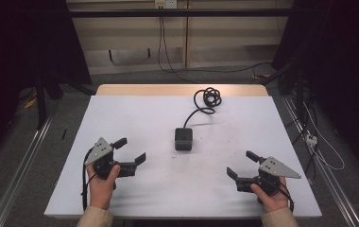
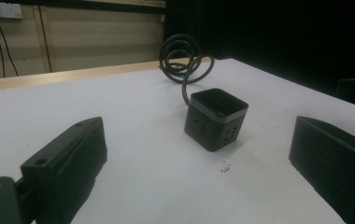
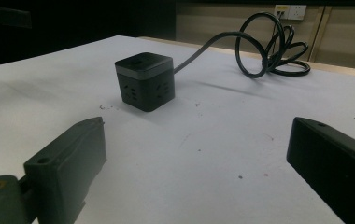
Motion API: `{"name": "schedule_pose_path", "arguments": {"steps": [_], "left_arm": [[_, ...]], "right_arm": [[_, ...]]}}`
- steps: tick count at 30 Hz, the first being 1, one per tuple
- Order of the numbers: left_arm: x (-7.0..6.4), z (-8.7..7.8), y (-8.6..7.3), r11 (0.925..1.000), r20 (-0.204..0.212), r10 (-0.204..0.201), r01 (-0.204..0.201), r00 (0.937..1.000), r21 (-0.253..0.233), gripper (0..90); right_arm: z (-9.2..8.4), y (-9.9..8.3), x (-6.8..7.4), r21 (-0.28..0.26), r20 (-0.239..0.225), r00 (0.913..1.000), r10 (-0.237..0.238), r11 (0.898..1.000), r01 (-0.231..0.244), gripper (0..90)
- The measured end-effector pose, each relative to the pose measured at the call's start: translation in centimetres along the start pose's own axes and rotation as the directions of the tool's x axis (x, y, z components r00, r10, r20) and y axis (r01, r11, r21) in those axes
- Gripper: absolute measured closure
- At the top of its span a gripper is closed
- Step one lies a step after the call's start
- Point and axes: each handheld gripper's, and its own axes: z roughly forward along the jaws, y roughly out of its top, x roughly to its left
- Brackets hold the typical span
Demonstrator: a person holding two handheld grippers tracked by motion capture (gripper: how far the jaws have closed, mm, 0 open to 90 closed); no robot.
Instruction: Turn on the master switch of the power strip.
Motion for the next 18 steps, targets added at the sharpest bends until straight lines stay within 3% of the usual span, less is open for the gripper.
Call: {"name": "schedule_pose_path", "arguments": {"steps": [18], "left_arm": [[-0.4,2.3,0.5,0.9998,0.027,0.012,-0.013,0.9996,0.015,3.9]], "right_arm": [[-0.2,0.1,-0.2,-0.005,0.001,1.0,-0.001,1.0,0.001,4.1]]}}
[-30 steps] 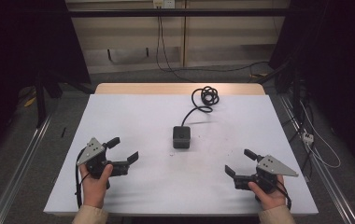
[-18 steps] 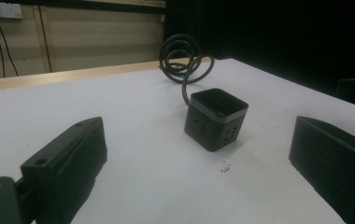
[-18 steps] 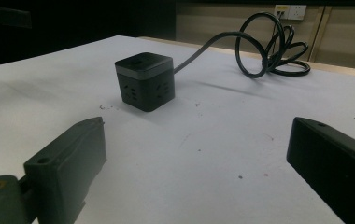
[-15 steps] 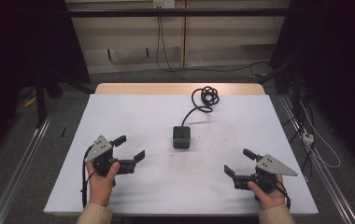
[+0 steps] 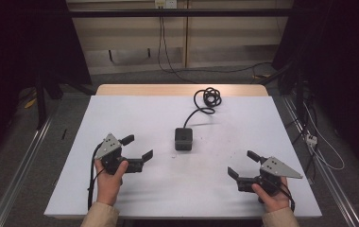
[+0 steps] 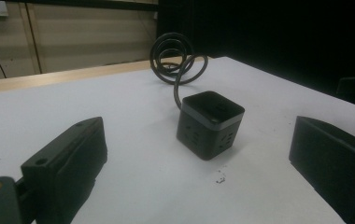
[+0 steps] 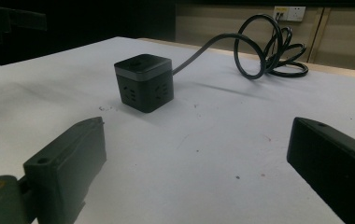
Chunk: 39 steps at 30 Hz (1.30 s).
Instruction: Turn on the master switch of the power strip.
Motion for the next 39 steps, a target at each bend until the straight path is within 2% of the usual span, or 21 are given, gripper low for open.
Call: {"name": "schedule_pose_path", "arguments": {"steps": [17,39], "left_arm": [[-1.1,3.2,0.7,0.9995,0.055,0.026,-0.027,0.9982,0.017,3.9],[-1.6,5.5,0.9,0.9985,0.073,0.03,-0.033,0.9969,0.045,4.3]], "right_arm": [[-0.1,0.0,-0.1,-0.006,-0.004,1.0,0.0,1.0,0.0,4.1],[-0.2,0.0,0.1,-0.011,-0.014,0.9999,-0.001,1.0,0.001,4.0]]}}
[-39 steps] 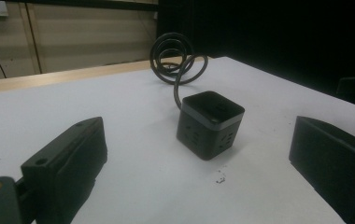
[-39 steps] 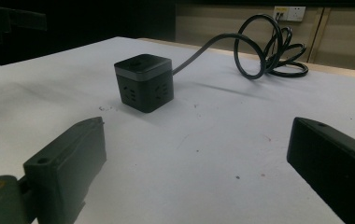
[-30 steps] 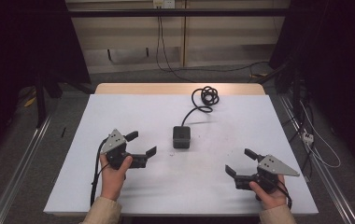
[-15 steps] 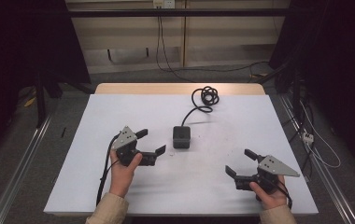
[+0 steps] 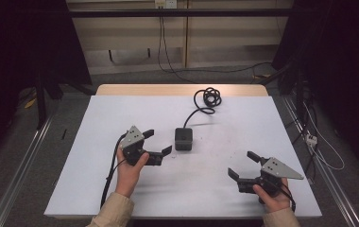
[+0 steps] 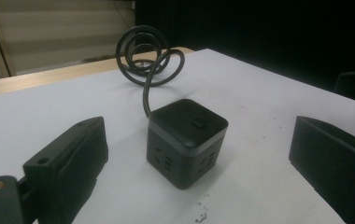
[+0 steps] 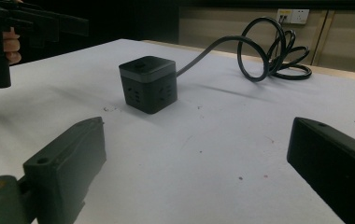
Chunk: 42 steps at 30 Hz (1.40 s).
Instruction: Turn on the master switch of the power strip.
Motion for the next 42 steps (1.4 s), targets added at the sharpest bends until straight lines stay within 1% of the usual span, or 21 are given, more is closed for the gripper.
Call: {"name": "schedule_pose_path", "arguments": {"steps": [4,10,13,19,26,32,36,40,42], "left_arm": [[0.0,0.4,0.0,1.0,0.005,-0.008,0.008,1.0,0.003,4.3],[0.0,0.9,0.0,0.9999,0.011,-0.002,0.002,0.9999,0.014,4.5],[0.1,1.0,0.0,0.9999,0.01,-0.012,0.012,0.9999,0.01,4.5],[0.1,1.3,0.1,0.9998,0.009,-0.001,0.001,1.0,0.021,4.5],[0.0,1.9,0.3,0.9994,0.019,0.012,-0.012,0.9997,0.032,4.6],[0.0,2.3,0.3,0.9992,0.027,-0.005,0.004,0.9996,0.039,4.6],[0.1,2.5,0.4,0.9991,0.02,-0.007,0.006,0.9998,0.043,4.6],[0.2,2.8,0.3,0.9983,0.027,-0.008,0.007,0.9996,0.058,4.6],[0.2,3.0,0.3,0.9983,0.03,-0.007,0.005,0.9995,0.058,4.5]], "right_arm": [[0.0,0.0,0.0,0.0,-0.001,1.0,0.0,1.0,0.0,4.0],[-0.1,0.0,-0.1,0.001,-0.006,1.0,0.0,1.0,0.0,4.1],[-0.1,0.0,-0.1,0.0,-0.006,1.0,0.0,1.0,0.0,4.0],[-0.1,0.0,-0.1,0.0,-0.006,1.0,0.001,1.0,-0.001,4.0],[-0.1,0.0,-0.2,0.0,-0.005,1.0,0.002,1.0,-0.002,4.0],[-0.1,-0.1,-0.2,0.001,-0.007,1.0,0.002,1.0,-0.002,4.0],[-0.1,-0.1,-0.2,0.001,-0.008,1.0,0.002,1.0,-0.002,4.0],[-0.1,-0.1,-0.3,0.0,-0.008,1.0,0.002,1.0,-0.002,4.1],[-0.1,-0.1,-0.3,0.001,-0.008,1.0,0.003,1.0,-0.003,4.1]]}}
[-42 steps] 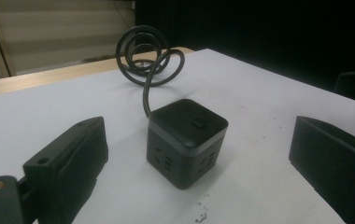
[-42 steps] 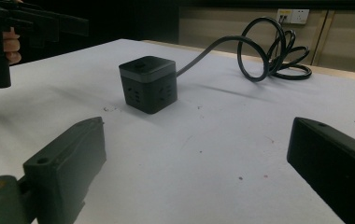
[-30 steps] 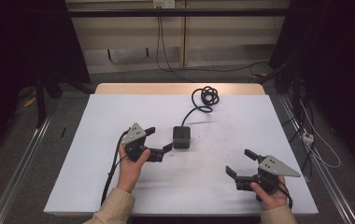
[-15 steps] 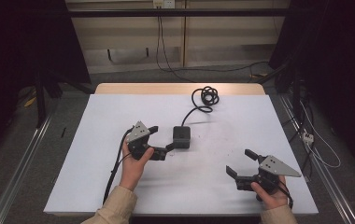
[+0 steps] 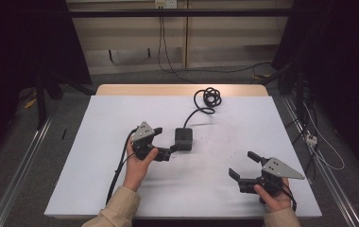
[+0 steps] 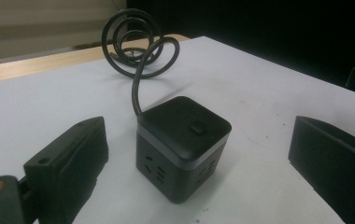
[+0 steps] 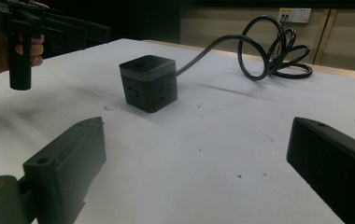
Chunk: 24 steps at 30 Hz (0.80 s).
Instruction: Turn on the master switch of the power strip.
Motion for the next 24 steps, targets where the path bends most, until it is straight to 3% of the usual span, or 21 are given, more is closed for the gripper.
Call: {"name": "schedule_pose_path", "arguments": {"steps": [24], "left_arm": [[0.1,1.1,0.3,0.9992,-0.002,0.011,-0.011,0.9999,0.038,4.5]], "right_arm": [[0.0,0.0,0.0,0.0,-0.002,1.0,-0.001,1.0,0.001,4.1]]}}
